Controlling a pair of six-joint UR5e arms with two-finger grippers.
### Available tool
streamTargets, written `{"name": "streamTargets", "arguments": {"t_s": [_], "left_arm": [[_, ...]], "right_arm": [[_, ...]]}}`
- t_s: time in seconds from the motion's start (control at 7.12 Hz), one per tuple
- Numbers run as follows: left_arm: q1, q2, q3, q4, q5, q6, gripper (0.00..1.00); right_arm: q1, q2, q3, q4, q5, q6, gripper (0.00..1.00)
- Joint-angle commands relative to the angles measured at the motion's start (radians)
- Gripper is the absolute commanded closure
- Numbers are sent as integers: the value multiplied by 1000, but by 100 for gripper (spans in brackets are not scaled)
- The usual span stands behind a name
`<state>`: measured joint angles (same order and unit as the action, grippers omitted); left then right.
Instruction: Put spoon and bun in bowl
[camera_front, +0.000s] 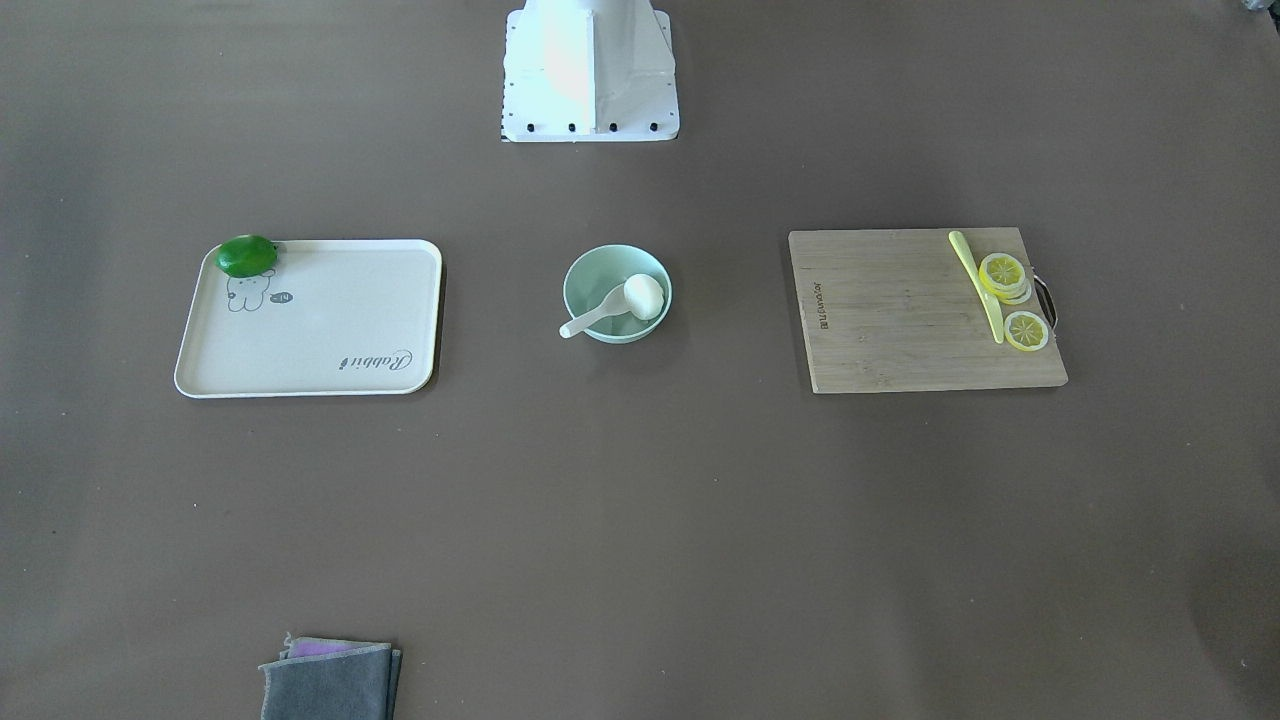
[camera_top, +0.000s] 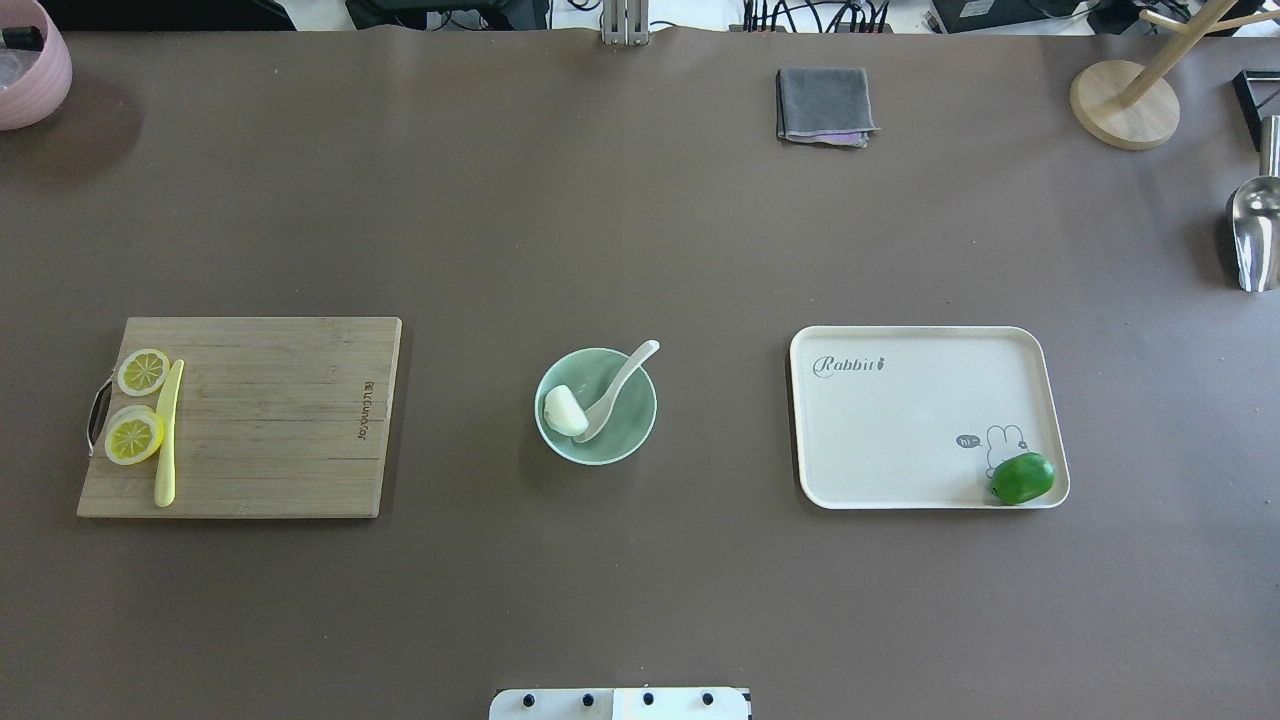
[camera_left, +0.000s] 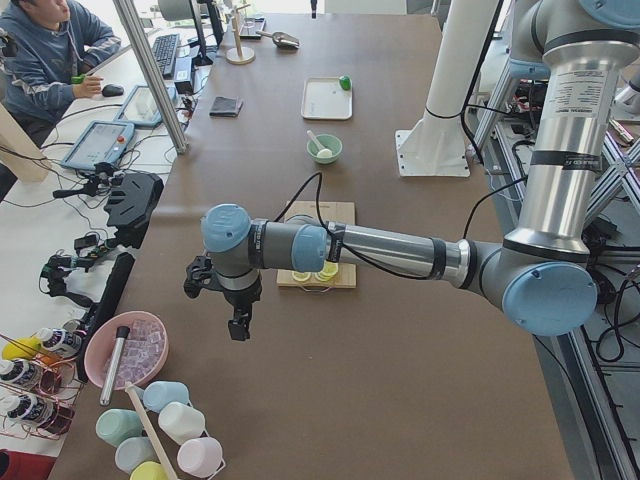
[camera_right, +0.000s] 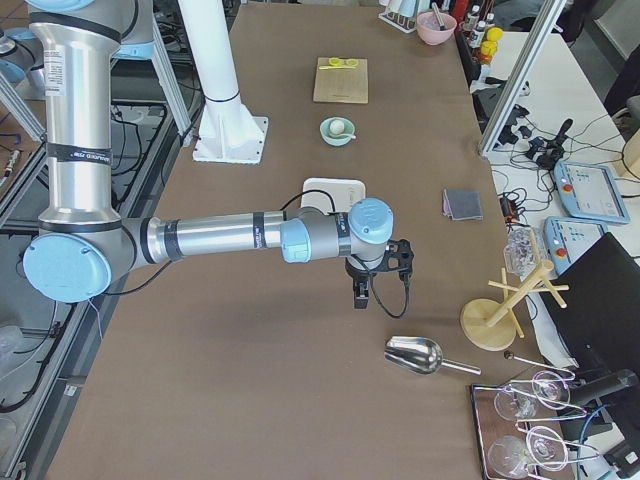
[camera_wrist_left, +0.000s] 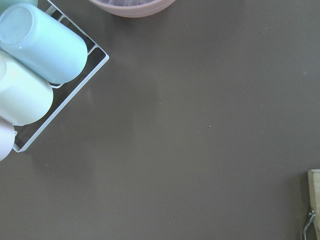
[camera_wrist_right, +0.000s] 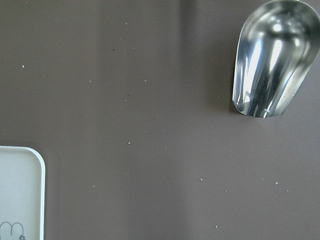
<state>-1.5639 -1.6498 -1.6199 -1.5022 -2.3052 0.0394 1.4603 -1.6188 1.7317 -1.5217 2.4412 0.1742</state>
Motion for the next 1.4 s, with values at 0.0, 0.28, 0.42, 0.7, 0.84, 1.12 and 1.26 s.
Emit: {"name": "streamTargets", "arguments": {"t_s": [0.0, 0.28, 0.42, 0.7, 0.84, 1.12, 1.26], "left_arm": [[-1, 71, -41, -12, -75, -1, 2], [-2, 91, -47, -12, -112, 0, 2], [-4, 91, -52, -10, -111, -1, 2], [-4, 91, -49, -10, -108, -1, 2], [-4, 91, -49, -10, -103, -1, 2], [-4, 93, -48, -10, -100, -1, 2], [-2, 91, -48, -12, -100, -1, 2]], "right_arm": [[0, 4, -30, 0, 4, -5, 0], [6, 1, -31, 0, 13, -5, 0], [9, -1, -29, 2, 13, -5, 0], [9, -3, -29, 2, 10, -7, 0], [9, -3, -30, 3, 4, -9, 0], [9, -3, -31, 5, -5, -9, 0], [9, -3, -31, 5, -7, -9, 0]]}}
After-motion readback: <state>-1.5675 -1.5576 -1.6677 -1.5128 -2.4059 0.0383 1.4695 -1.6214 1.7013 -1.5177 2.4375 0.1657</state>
